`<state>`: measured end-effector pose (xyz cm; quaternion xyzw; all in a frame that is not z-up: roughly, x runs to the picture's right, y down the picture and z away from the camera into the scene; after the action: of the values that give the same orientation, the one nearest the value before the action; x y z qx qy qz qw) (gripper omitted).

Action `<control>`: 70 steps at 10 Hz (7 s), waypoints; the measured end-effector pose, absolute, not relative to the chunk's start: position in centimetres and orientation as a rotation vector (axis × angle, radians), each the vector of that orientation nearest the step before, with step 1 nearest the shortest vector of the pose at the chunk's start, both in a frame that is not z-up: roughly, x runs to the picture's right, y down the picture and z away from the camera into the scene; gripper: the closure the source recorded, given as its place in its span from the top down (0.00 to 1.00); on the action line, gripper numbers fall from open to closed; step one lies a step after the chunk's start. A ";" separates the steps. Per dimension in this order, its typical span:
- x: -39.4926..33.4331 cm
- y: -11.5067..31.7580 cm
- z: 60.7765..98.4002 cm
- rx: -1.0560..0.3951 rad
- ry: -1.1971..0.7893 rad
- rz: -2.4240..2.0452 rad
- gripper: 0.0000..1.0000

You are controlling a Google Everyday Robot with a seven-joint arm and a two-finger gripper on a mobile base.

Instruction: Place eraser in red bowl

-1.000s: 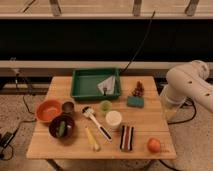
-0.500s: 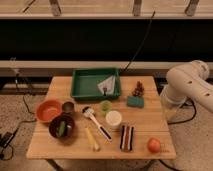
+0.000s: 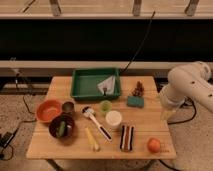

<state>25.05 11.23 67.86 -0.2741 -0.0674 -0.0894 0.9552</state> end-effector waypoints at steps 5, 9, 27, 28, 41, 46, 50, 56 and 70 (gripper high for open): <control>14.4 15.1 69.5 -0.545 -0.440 -0.747 0.65; 12.5 19.8 71.0 -0.590 -0.508 -0.903 0.65; 13.2 26.4 77.6 -0.646 -0.406 -1.066 0.65; 13.2 26.8 77.9 -0.649 -0.402 -1.067 0.65; 14.1 20.5 73.4 -0.663 -0.318 -0.995 0.00; 12.6 13.6 69.5 -0.613 -0.244 -0.986 0.00; 5.1 11.8 70.0 -0.586 -0.245 -0.957 0.00; -7.3 11.9 70.5 -0.588 -0.304 -0.992 0.00; -26.0 10.1 71.6 -0.552 -0.429 -1.097 0.00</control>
<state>-26.04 10.11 71.64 -0.2571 -0.1997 -0.5108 0.7957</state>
